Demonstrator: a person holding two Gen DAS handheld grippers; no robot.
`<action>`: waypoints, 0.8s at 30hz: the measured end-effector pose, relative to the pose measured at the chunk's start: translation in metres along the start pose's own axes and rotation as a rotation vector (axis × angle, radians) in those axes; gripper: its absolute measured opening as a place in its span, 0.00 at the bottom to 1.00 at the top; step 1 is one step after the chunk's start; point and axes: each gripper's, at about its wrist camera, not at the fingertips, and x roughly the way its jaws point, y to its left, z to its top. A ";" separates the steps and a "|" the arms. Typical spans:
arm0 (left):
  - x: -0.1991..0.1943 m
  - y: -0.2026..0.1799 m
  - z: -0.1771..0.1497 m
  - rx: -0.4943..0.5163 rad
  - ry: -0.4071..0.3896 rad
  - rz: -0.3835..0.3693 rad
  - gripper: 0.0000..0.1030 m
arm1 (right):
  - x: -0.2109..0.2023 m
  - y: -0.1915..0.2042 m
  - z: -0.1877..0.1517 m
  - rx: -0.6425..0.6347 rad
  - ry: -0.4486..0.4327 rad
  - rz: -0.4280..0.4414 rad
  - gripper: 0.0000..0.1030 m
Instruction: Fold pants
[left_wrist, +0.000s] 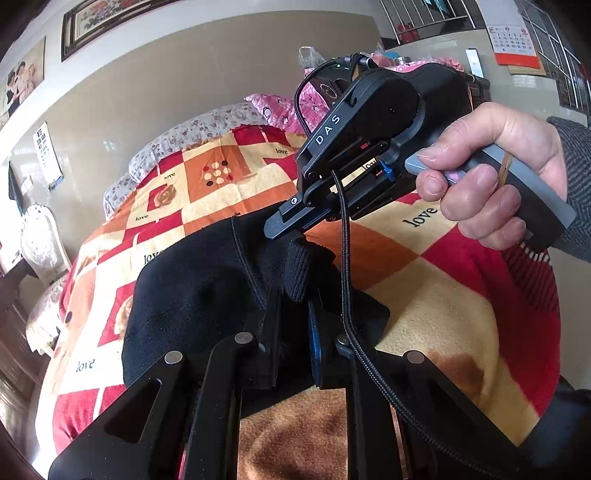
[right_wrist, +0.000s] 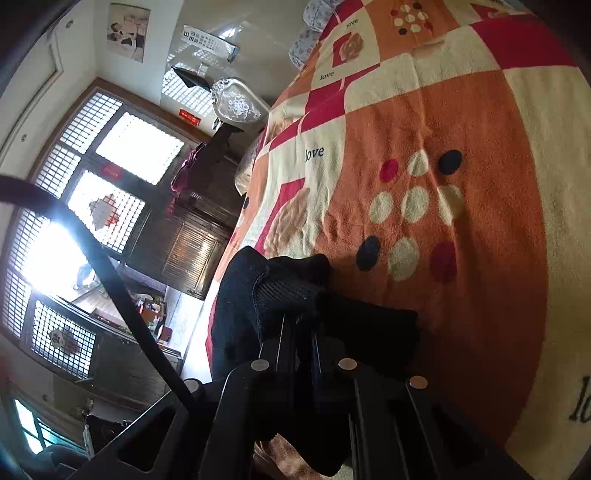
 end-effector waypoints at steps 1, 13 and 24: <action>0.002 0.000 0.001 -0.005 0.009 -0.008 0.11 | 0.000 0.000 -0.001 0.002 0.002 -0.002 0.06; -0.024 0.004 -0.014 -0.042 0.016 -0.224 0.39 | 0.003 -0.008 -0.016 -0.049 -0.050 -0.148 0.14; -0.072 0.137 -0.025 -0.513 -0.101 -0.085 0.39 | -0.023 0.121 -0.071 -0.723 -0.216 -0.315 0.41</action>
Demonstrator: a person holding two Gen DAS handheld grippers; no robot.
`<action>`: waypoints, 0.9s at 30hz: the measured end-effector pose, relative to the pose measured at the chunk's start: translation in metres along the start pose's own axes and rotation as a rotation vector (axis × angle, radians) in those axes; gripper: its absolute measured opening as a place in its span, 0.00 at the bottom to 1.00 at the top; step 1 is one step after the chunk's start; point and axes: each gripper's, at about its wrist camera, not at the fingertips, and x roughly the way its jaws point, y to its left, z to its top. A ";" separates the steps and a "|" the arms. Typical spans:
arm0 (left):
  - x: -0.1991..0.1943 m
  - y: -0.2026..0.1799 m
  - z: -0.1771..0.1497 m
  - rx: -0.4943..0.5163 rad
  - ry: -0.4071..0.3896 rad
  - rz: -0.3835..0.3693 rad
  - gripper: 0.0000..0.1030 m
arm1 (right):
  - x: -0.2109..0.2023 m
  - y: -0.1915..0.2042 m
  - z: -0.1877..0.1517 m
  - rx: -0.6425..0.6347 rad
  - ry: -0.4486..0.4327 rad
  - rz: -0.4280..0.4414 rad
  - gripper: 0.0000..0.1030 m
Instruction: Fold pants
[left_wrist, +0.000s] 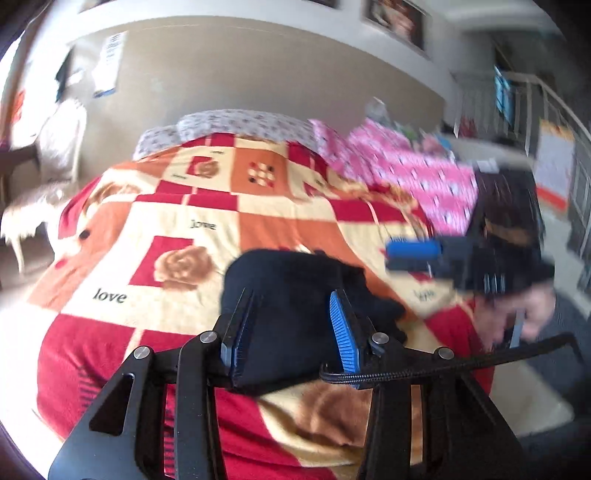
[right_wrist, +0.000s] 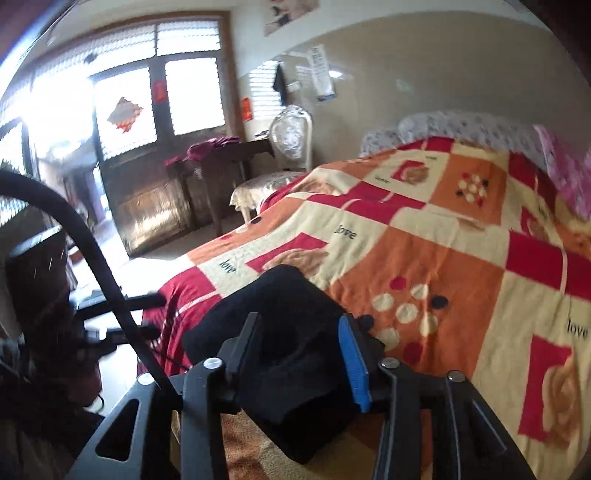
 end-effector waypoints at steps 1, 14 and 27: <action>0.000 0.009 0.002 -0.050 -0.006 0.017 0.39 | 0.007 0.009 -0.001 -0.026 0.016 0.005 0.41; -0.008 -0.020 -0.045 0.245 0.246 -0.259 0.43 | -0.037 -0.021 -0.002 0.170 -0.117 -0.049 0.43; -0.051 -0.044 -0.043 0.381 0.239 -0.422 0.45 | -0.071 -0.054 -0.029 0.485 -0.115 -0.134 0.46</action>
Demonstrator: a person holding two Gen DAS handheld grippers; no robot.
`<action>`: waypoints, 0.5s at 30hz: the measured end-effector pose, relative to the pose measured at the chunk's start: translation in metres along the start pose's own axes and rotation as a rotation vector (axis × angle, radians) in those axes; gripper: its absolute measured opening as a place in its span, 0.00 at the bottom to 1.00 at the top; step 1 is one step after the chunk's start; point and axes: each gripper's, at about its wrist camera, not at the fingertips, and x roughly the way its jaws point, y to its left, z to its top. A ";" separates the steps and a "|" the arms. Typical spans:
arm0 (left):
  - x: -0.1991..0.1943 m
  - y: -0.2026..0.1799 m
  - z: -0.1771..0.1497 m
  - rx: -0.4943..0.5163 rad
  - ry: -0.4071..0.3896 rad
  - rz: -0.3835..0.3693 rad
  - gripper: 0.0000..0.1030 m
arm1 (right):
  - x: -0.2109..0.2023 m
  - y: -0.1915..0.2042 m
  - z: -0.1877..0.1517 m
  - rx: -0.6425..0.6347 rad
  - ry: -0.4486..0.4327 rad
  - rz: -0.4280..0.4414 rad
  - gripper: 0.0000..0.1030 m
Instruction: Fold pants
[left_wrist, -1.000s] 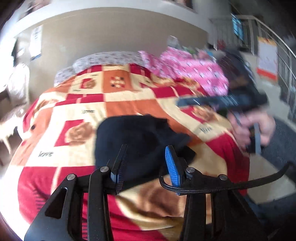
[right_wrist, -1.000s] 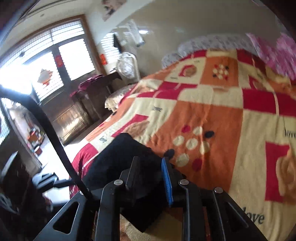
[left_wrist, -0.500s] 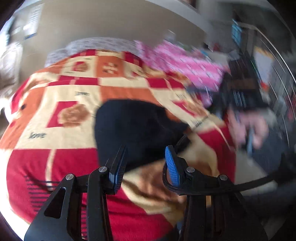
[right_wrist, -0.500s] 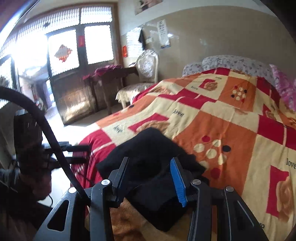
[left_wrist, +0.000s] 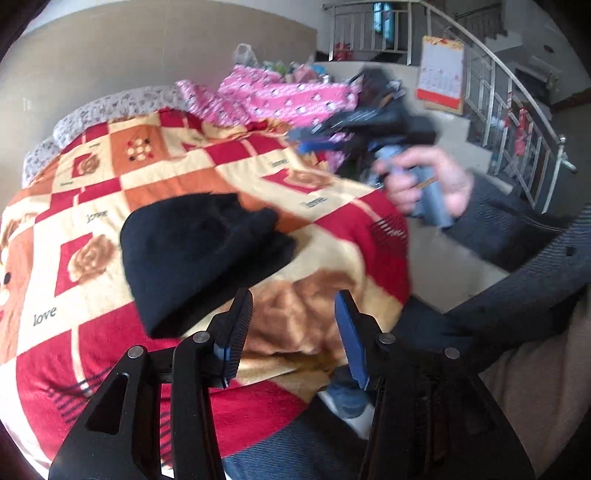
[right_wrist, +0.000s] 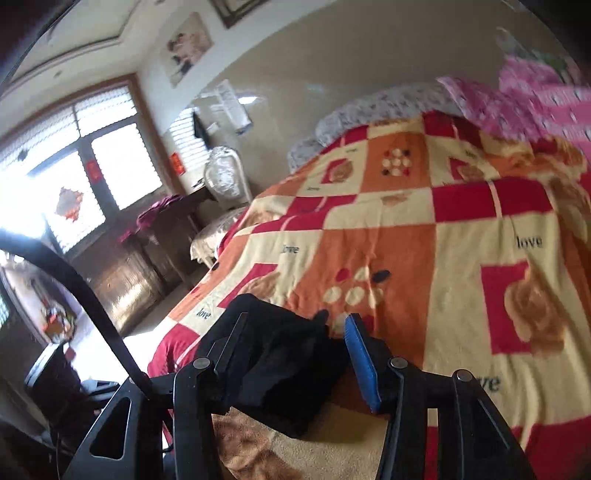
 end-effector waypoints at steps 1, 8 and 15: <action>-0.003 -0.003 0.003 0.004 -0.016 -0.003 0.45 | 0.003 -0.016 -0.002 0.073 -0.015 -0.034 0.46; -0.012 0.006 0.014 -0.044 -0.074 0.016 0.61 | -0.009 -0.087 -0.012 0.422 -0.106 -0.041 0.46; 0.018 0.097 0.028 -0.376 -0.110 0.182 0.61 | -0.004 0.031 -0.008 -0.141 0.092 0.273 0.46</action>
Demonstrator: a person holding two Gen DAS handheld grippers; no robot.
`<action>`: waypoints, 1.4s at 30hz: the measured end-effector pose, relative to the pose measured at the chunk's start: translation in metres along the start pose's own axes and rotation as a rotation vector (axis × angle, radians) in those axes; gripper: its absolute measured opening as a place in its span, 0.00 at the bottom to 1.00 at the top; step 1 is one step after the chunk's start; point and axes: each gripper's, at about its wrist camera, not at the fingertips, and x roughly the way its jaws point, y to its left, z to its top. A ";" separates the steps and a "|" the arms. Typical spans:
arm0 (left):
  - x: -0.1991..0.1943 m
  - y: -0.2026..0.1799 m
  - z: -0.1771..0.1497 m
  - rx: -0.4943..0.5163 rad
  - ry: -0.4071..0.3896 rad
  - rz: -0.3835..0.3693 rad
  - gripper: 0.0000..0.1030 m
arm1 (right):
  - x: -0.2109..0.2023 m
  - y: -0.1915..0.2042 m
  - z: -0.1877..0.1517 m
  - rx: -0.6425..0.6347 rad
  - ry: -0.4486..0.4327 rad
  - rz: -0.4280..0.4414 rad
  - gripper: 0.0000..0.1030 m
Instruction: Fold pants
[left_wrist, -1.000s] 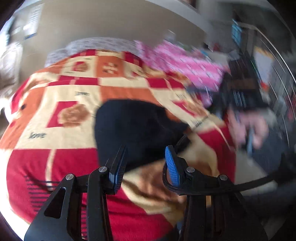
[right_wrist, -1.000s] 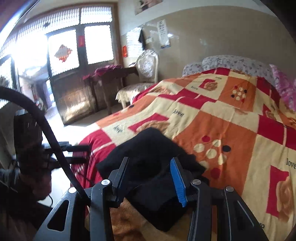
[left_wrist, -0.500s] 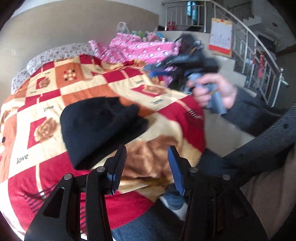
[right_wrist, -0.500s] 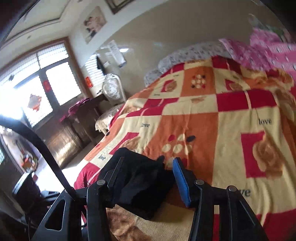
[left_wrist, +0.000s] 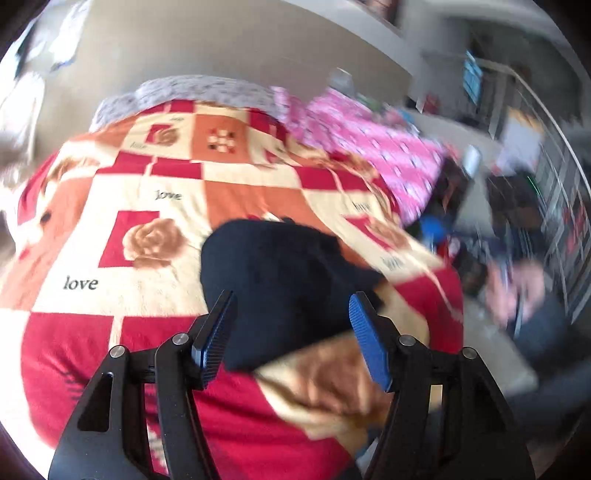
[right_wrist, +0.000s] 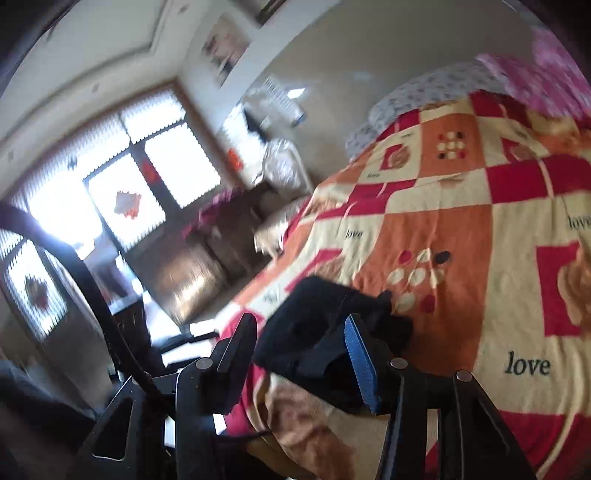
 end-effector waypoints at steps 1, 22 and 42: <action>0.009 0.008 0.005 -0.046 0.002 -0.022 0.61 | 0.016 0.017 -0.004 -0.100 0.045 -0.034 0.46; 0.061 0.041 0.046 -0.152 0.024 -0.031 0.51 | 0.122 0.014 -0.003 -0.365 0.235 -0.146 0.45; 0.158 0.069 0.056 -0.226 0.304 0.118 0.52 | 0.160 -0.051 -0.021 -0.198 0.225 -0.036 0.46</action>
